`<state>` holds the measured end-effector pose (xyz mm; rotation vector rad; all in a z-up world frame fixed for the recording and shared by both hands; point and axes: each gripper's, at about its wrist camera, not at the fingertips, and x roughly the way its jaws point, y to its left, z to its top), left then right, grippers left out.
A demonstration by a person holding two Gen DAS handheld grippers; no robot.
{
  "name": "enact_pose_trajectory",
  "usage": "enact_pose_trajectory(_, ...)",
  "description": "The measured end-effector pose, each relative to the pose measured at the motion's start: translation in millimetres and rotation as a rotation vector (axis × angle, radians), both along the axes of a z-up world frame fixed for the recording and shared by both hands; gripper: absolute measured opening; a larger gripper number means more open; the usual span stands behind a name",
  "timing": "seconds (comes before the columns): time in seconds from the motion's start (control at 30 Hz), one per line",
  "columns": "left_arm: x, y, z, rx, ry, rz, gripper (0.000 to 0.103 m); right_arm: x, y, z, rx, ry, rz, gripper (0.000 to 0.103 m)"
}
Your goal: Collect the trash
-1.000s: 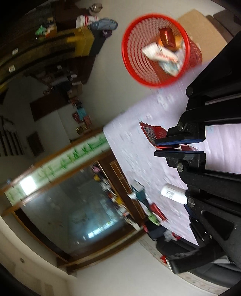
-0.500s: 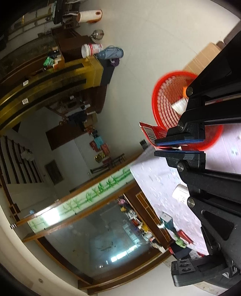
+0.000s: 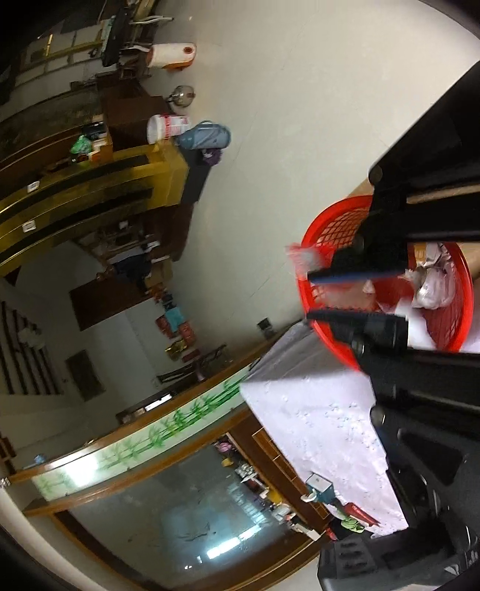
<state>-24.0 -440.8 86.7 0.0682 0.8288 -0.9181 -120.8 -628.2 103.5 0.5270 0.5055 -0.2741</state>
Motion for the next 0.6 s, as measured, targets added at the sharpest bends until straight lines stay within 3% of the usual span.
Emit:
enact_pose_trajectory(0.07,-3,4,0,0.010,-0.011,-0.005,0.053,-6,0,-2,0.009,-0.006,-0.002,0.017)
enact_pose_trajectory(0.13,-7,11,3,0.017,-0.031,0.008,0.053,-13,0,-1,0.003,-0.005,-0.011,0.025)
enact_pose_trajectory(0.2,-11,23,5,0.025,-0.049,0.029,0.054,-18,5,-2,0.000,0.005,-0.028,0.048)
enact_pose_trajectory(0.37,-25,61,11,0.050,-0.120,0.095,0.066,-33,43,1,-0.162,0.091,-0.100,0.080)
enact_pose_trajectory(0.5,-44,97,12,0.086,-0.184,0.144,0.074,-50,80,1,-0.268,0.123,-0.146,0.090)
enact_pose_trajectory(0.6,-53,122,9,0.104,-0.201,0.172,0.078,-63,110,-2,-0.321,0.135,-0.149,0.092)
